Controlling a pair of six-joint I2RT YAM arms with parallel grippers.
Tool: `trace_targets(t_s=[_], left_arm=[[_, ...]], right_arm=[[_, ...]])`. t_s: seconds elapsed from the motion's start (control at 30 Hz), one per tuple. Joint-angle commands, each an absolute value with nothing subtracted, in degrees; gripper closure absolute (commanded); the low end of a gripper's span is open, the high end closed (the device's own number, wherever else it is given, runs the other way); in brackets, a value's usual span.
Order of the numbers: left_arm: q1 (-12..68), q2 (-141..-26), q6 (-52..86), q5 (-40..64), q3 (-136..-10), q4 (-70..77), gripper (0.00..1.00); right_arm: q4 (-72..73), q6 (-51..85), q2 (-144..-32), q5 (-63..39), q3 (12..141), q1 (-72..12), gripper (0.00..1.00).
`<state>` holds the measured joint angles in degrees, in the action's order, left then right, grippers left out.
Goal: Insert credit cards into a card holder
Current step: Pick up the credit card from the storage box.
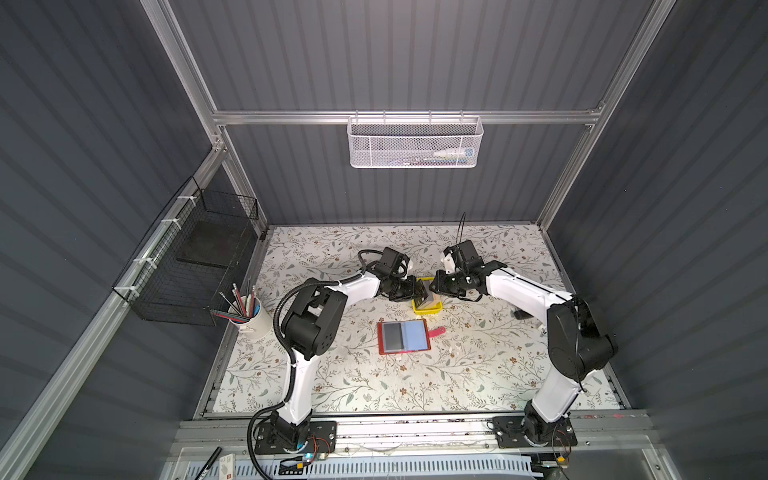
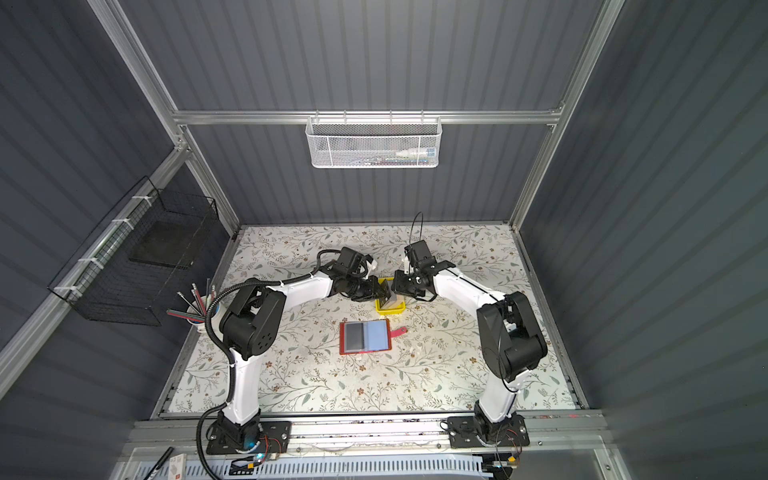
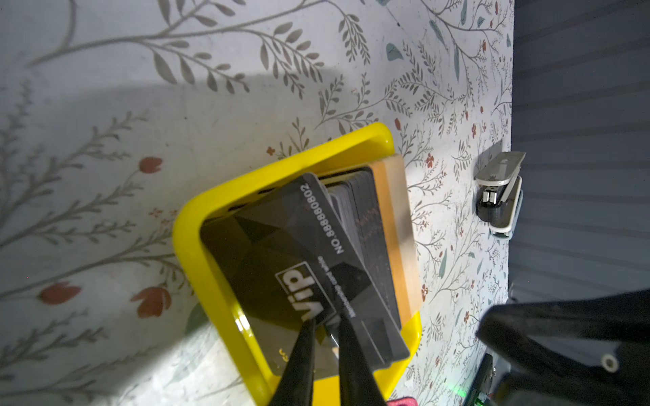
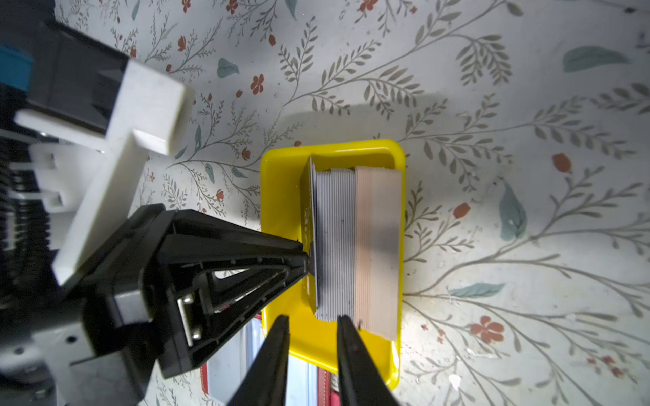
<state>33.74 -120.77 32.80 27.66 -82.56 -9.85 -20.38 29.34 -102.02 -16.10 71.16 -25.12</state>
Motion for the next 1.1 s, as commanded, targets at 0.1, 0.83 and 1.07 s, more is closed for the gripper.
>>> trace_targets(t_s=[0.1, 0.83, 1.07], left_arm=[[34.01, -122.97, 33.25, 26.43, -82.62, -11.47, 0.84], [34.01, -122.43, 33.31, 26.5, -82.4, -11.21, 0.84], [34.01, -122.48, 33.49, 26.64, -82.24, -10.94, 0.84]], right_arm=[[-21.97, 28.01, -106.06, -18.0, 74.27, -25.63, 0.78], [-23.36, 27.73, -109.34, -17.44, 76.3, -26.78, 0.89], [-23.88, 27.53, -109.58, -17.58, 76.6, -27.01, 0.86]])
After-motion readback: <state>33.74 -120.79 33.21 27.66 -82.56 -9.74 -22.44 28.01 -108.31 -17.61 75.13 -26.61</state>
